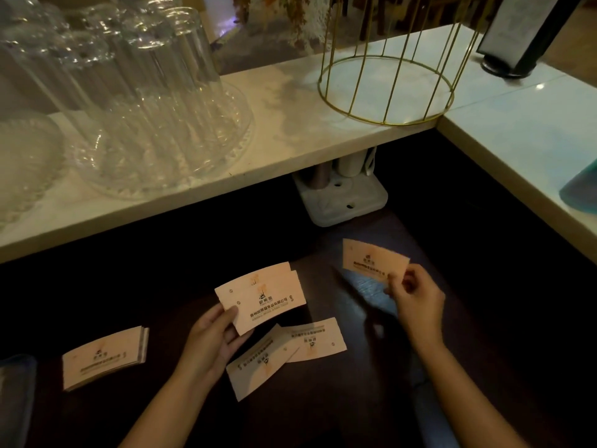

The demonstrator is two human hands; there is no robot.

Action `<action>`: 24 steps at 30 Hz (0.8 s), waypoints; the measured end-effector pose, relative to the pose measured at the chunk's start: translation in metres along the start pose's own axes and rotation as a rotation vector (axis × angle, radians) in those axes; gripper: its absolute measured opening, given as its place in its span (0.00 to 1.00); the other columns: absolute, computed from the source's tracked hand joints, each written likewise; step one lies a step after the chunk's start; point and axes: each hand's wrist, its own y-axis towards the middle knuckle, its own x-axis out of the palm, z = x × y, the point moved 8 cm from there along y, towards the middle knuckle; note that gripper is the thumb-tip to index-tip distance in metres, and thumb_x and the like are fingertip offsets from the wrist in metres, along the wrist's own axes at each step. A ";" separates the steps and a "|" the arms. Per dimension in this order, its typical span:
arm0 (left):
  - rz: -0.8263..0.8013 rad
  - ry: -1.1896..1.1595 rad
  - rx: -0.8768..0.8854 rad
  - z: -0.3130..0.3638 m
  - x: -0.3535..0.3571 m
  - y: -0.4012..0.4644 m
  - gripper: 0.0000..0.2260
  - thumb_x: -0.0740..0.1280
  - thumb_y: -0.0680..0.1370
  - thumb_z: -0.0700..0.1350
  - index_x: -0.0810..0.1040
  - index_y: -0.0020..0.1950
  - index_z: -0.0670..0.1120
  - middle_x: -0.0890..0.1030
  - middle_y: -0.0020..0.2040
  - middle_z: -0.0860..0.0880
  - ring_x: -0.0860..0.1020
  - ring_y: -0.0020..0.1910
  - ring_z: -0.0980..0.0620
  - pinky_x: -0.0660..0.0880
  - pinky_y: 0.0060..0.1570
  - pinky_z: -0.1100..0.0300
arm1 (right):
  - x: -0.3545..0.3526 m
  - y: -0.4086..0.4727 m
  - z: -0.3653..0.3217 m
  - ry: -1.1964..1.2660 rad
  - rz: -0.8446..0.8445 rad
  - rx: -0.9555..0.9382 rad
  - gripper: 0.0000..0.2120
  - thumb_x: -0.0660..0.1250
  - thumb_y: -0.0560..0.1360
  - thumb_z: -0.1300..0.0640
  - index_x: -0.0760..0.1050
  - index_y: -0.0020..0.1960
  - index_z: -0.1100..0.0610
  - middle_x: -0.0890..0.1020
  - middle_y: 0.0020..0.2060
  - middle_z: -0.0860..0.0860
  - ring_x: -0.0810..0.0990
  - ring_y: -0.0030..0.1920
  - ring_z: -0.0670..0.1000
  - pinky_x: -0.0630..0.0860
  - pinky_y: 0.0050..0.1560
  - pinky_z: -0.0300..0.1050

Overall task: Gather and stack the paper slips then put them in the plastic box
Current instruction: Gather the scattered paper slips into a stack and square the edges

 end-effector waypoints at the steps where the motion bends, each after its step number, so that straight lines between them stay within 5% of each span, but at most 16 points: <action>1: -0.012 0.001 0.004 -0.001 0.001 0.000 0.08 0.62 0.76 0.38 0.77 0.49 0.48 0.86 0.40 0.49 0.84 0.42 0.52 0.77 0.41 0.55 | 0.006 -0.005 0.004 0.257 -0.029 0.154 0.09 0.66 0.73 0.69 0.75 0.36 0.59 0.80 0.28 0.55 0.79 0.25 0.44 0.77 0.28 0.39; 3: -0.042 0.000 0.007 -0.003 0.005 -0.001 0.08 0.61 0.76 0.38 0.77 0.49 0.48 0.86 0.40 0.50 0.84 0.41 0.52 0.78 0.39 0.56 | 0.029 -0.028 -0.006 0.546 -0.181 0.327 0.12 0.63 0.74 0.71 0.74 0.36 0.58 0.81 0.24 0.50 0.76 0.22 0.41 0.75 0.23 0.32; 7: -0.115 -0.049 0.022 -0.003 0.012 -0.009 0.08 0.61 0.76 0.38 0.77 0.51 0.47 0.86 0.43 0.48 0.84 0.44 0.51 0.81 0.35 0.59 | 0.072 -0.082 -0.035 0.466 -0.490 0.357 0.10 0.63 0.74 0.70 0.75 0.38 0.59 0.81 0.27 0.53 0.76 0.21 0.41 0.74 0.22 0.32; 14: -0.020 -0.008 0.102 0.007 -0.026 -0.026 0.10 0.62 0.76 0.36 0.76 0.53 0.46 0.84 0.48 0.45 0.82 0.49 0.48 0.79 0.45 0.56 | 0.104 -0.097 -0.045 0.123 -0.481 0.144 0.08 0.70 0.72 0.60 0.76 0.35 0.52 0.79 0.28 0.51 0.75 0.25 0.41 0.73 0.27 0.33; 17: 0.083 -0.098 0.099 0.011 -0.062 -0.030 0.10 0.60 0.76 0.35 0.76 0.53 0.46 0.81 0.51 0.44 0.79 0.51 0.47 0.74 0.52 0.51 | 0.112 -0.093 -0.043 -0.166 -0.458 -0.100 0.05 0.71 0.71 0.59 0.79 0.47 0.55 0.82 0.40 0.51 0.77 0.40 0.41 0.69 0.38 0.30; 21: 0.166 -0.165 0.106 0.009 -0.105 -0.040 0.10 0.60 0.76 0.35 0.76 0.52 0.46 0.81 0.51 0.45 0.79 0.51 0.47 0.80 0.46 0.54 | 0.174 -0.131 -0.042 -0.568 -0.889 -0.608 0.30 0.70 0.69 0.54 0.65 0.68 0.56 0.69 0.69 0.56 0.63 0.69 0.57 0.66 0.67 0.51; 24: 0.215 -0.213 0.086 0.002 -0.125 -0.047 0.10 0.60 0.76 0.35 0.76 0.52 0.47 0.81 0.51 0.44 0.79 0.51 0.47 0.76 0.50 0.51 | 0.210 -0.163 -0.047 -0.729 -1.111 -0.920 0.32 0.67 0.70 0.53 0.60 0.71 0.54 0.64 0.72 0.55 0.57 0.72 0.57 0.58 0.70 0.58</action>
